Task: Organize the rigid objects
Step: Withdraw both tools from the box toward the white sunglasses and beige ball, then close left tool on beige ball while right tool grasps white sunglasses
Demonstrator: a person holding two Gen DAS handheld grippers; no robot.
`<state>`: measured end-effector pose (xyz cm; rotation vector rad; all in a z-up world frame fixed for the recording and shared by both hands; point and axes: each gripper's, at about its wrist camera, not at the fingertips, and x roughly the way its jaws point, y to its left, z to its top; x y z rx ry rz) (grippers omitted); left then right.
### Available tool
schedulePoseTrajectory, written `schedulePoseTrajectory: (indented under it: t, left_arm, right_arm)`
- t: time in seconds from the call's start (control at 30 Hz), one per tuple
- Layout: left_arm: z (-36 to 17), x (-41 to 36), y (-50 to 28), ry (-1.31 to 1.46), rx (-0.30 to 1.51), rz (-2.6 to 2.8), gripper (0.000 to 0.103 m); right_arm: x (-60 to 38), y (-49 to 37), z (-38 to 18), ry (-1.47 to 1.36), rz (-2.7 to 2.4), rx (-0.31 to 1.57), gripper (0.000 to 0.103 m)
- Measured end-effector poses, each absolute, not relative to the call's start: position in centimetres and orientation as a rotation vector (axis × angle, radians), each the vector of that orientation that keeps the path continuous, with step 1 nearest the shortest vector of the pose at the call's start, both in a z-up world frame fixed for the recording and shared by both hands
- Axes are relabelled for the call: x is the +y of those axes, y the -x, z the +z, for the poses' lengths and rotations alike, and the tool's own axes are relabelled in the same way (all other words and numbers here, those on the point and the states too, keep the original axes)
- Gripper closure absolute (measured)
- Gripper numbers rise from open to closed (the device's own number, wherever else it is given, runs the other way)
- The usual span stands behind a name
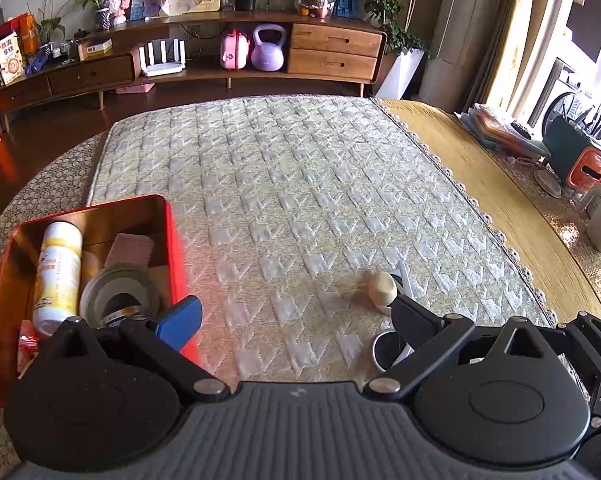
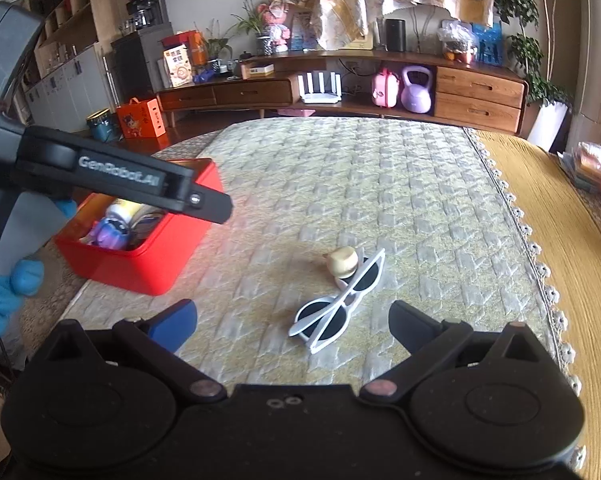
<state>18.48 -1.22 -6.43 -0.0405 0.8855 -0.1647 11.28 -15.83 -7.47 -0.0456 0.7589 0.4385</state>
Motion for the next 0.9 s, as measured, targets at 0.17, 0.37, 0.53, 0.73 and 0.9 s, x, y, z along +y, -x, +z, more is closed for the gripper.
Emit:
schedulePoseTrajectory:
  t: [0.17, 0.37, 0.53, 0.73, 0.9]
  left_arm:
    - [-8.2, -3.6, -21.2, 0.028, 0.945, -0.193, 0.001]
    - [-9.9, -5.6, -23.8, 0.019, 1.002, -0.221, 0.001]
    - [-11.2, -6.5, -25.1, 0.016, 1.032, -0.201, 0.001]
    - [-12.2, -6.7, -26.0, 0.016, 1.044, -0.173, 0.002]
    - [-12.8, -6.3, -26.6, 0.055, 1.063, -0.172, 0.013]
  right_arm:
    - [-15.9, -13.2, -9.2, 0.045, 0.414, 0.797, 0.006]
    - [-16.1, -15.4, -10.7, -0.009, 0.388, 0.837, 0.015]
    - [-16.0, -16.8, -11.9, -0.047, 0.326, 0.858, 0.023]
    - [-16.1, -17.4, -13.0, -0.049, 0.303, 0.883, 0.032]
    - [-16.0, -17.3, -13.0, -0.023, 0.29, 0.873, 0.044]
